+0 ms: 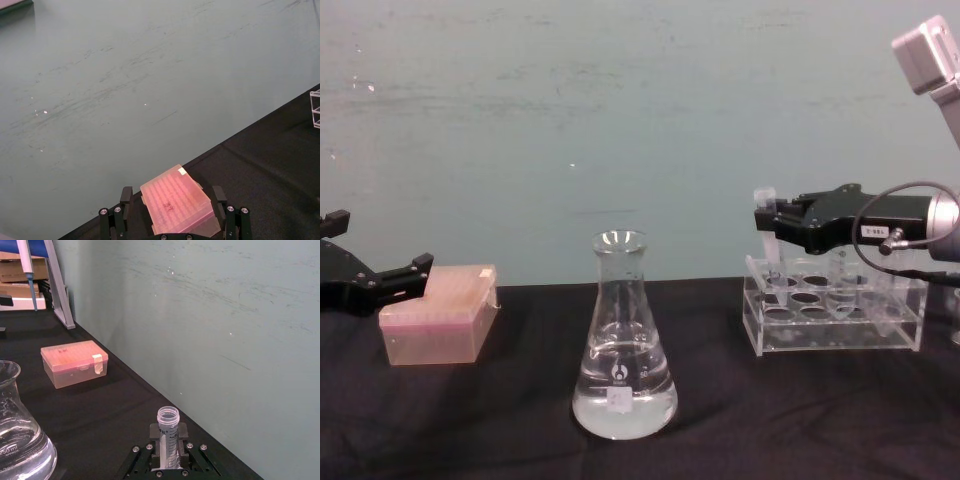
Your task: Pour the liquid from the test tube into the beaker using one hand.
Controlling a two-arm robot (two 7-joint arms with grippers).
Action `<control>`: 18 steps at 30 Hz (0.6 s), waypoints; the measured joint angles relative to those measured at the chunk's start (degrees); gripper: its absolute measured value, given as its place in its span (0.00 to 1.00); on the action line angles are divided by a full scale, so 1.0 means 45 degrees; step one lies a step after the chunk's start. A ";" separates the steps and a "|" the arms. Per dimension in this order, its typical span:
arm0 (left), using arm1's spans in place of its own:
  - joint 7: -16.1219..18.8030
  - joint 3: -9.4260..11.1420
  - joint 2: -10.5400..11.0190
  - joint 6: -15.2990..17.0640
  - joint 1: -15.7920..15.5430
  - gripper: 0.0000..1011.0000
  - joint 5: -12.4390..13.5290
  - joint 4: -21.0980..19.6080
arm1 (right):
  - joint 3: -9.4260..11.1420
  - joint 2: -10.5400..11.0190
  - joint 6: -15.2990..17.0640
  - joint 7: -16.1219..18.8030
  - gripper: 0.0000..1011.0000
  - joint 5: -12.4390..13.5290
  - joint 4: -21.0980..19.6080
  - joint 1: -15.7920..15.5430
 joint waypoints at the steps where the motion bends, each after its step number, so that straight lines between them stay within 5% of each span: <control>1: 0.0000 0.0000 0.0000 -0.0001 0.0000 0.99 0.0000 0.0000 | -0.0002 0.0002 0.0005 -0.0001 0.19 0.0000 -0.0004 0.0000; 18: 0.0000 0.0000 0.0001 0.0000 0.0000 0.99 -0.0001 0.0000 | -0.0016 0.0013 0.0033 -0.0019 0.69 0.0000 -0.0031 -0.0012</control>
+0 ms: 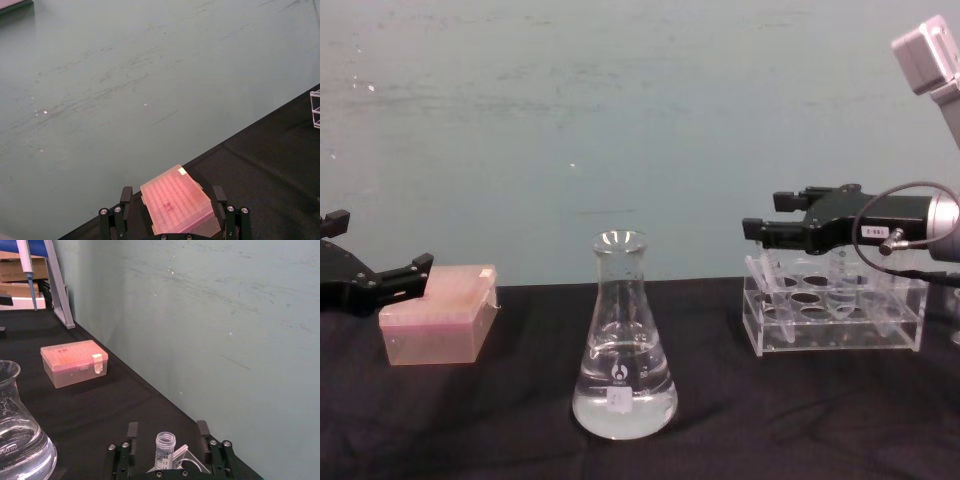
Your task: Pour the liquid from the test tube into the beaker using one hand.
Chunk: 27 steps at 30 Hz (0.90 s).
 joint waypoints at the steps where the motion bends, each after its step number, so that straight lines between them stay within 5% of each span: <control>1: 0.0000 0.0000 0.0000 -0.0001 0.0000 0.99 0.0000 0.0001 | 0.0000 0.0000 0.0000 0.0000 0.71 0.0000 0.0000 0.0000; 10: 0.0000 0.0000 0.0000 0.0000 0.0000 0.99 0.0000 0.0000 | 0.0000 0.0000 0.0008 -0.0002 0.98 0.0002 -0.0006 -0.0007; 27: 0.0000 0.0000 0.0000 -0.0001 0.0001 0.99 0.0001 0.0000 | 0.0000 0.0000 0.0008 -0.0001 0.99 0.0003 -0.0006 -0.0007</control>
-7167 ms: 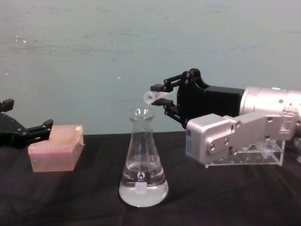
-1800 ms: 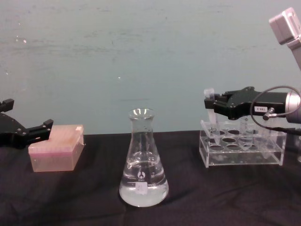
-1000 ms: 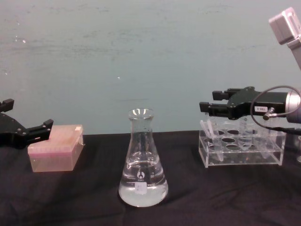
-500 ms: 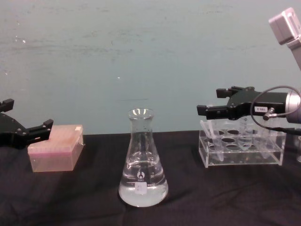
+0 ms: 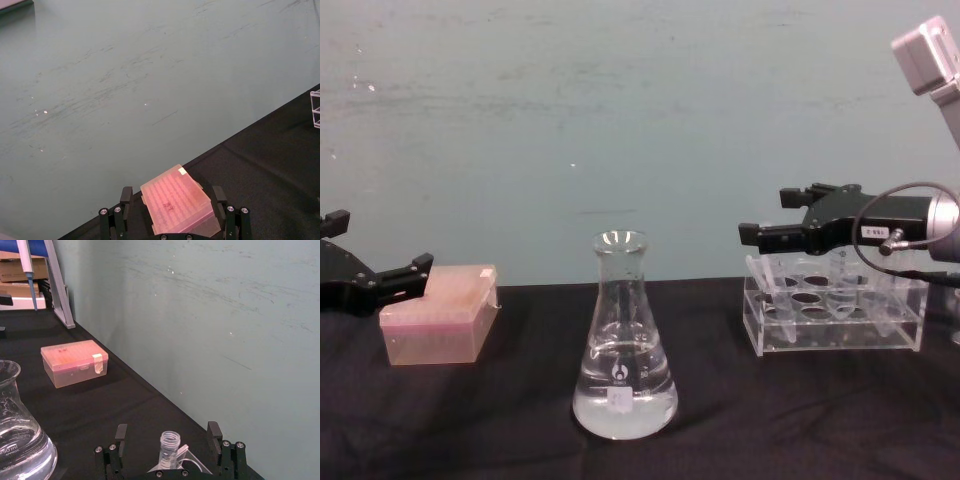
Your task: Pour the liquid from the test tube into the beaker using one hand.
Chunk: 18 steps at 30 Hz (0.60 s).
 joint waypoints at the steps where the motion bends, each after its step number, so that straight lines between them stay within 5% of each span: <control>1: 0.0001 0.0000 0.0000 0.0001 -0.0001 0.99 0.0000 0.0000 | 0.0000 0.0001 0.0000 0.0000 0.99 0.0000 0.0000 -0.0001; 18: 0.0001 0.0000 -0.0001 0.0000 -0.0001 0.99 0.0000 0.0000 | 0.0000 0.0000 0.0000 0.0001 0.99 0.0000 0.0002 -0.0001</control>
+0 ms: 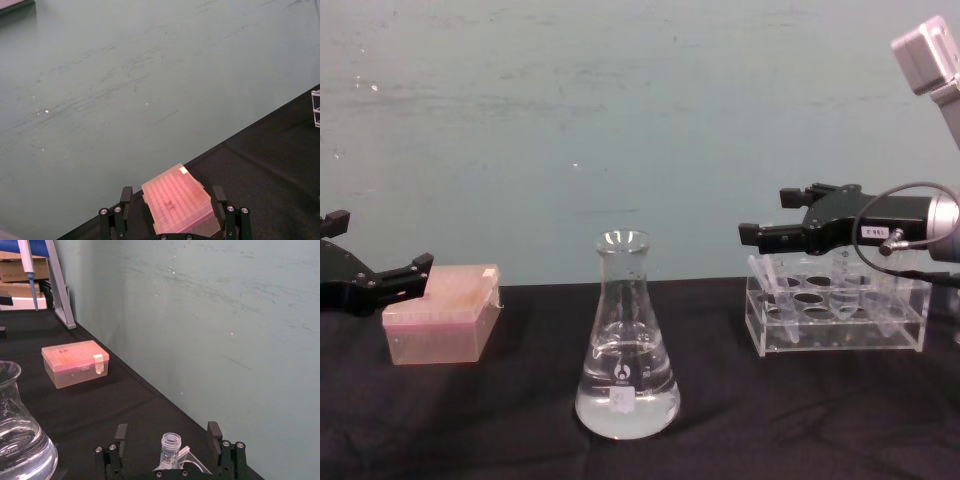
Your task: Pour the liquid from the test tube into the beaker using one hand.
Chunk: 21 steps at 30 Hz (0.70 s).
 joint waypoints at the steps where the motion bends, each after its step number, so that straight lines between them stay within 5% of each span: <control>1: 0.0000 0.0000 0.0000 0.0000 0.0000 0.99 0.0000 0.0000 | 0.0000 0.0000 0.0000 0.0000 0.99 0.0000 -0.0001 0.0001; 21: 0.0000 0.0000 -0.0001 0.0000 0.0000 0.99 0.0000 -0.0001 | 0.0000 0.0000 0.0000 -0.0001 0.99 0.0000 -0.0001 0.0001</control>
